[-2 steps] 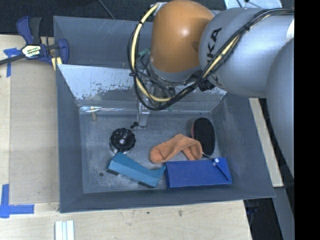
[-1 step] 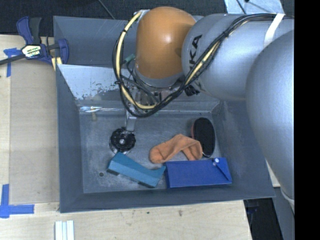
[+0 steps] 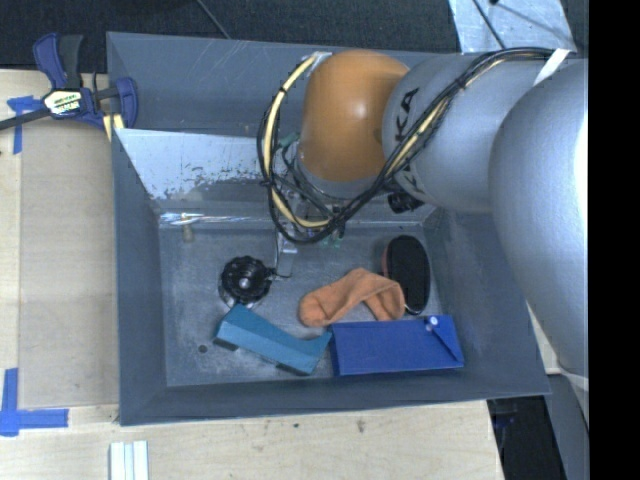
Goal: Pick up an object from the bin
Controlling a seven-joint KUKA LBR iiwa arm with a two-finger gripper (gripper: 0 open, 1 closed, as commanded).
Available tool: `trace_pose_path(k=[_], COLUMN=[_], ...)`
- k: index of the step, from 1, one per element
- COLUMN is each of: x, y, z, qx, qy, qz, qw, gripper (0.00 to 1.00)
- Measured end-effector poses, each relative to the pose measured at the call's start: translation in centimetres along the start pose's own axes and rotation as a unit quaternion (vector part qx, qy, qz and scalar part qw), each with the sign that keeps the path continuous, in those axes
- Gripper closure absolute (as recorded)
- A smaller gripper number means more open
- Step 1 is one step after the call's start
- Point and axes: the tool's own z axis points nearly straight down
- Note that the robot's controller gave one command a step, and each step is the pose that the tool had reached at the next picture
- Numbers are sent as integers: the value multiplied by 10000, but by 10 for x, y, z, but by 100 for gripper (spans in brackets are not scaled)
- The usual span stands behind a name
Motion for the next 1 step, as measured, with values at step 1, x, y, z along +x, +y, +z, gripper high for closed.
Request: trace_pose_path(k=[1], x=[15], y=[-15], z=[52], qx=[5], qy=[11], qz=[-490], qw=[9988], gripper=[0])
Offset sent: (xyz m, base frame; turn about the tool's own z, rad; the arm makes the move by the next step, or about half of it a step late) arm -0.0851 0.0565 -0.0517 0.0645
